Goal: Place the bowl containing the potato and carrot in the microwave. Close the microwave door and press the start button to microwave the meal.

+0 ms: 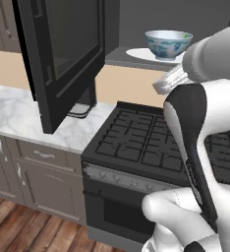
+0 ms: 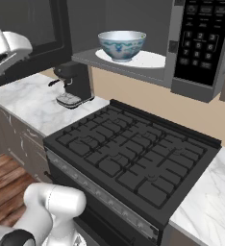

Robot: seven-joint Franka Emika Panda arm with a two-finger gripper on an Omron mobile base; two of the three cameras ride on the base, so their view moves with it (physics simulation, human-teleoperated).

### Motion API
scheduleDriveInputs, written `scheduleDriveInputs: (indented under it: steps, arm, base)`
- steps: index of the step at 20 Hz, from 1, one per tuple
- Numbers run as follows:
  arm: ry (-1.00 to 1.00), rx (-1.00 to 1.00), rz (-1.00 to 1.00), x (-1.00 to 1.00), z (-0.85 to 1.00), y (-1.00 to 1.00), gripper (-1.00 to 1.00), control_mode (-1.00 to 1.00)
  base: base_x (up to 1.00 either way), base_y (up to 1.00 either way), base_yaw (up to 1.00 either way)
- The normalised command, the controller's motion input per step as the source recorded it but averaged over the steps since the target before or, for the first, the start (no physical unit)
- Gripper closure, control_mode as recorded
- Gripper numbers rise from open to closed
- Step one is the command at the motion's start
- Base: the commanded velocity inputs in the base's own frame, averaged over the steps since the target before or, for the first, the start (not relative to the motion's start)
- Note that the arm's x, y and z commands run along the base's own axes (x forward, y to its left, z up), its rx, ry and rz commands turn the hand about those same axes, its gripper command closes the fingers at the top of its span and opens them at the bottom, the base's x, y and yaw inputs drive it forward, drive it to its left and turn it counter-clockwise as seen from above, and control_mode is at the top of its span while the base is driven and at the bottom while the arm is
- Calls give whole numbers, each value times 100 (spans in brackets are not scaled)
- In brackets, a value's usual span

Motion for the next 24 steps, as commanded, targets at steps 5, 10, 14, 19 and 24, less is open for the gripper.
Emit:
scheduleDriveInputs:
  steps: [5, 10, 14, 19, 24]
  arm:
    - [-19, -47, 1, -78, 0, 98, -100, -100]
    - [-15, -48, 0, -58, 0, 100, -100, -100]
    - [-12, -44, 0, -13, -3, 100, -100, -100]
    - [-1, -41, 0, 0, -26, 100, -100, -100]
    - [0, -34, 0, 0, -25, 100, -100, -100]
  base:
    - [0, 0, 0]
    - [0, 0, 0]
    - [0, 0, 0]
    - [0, 0, 0]
    - [0, 0, 0]
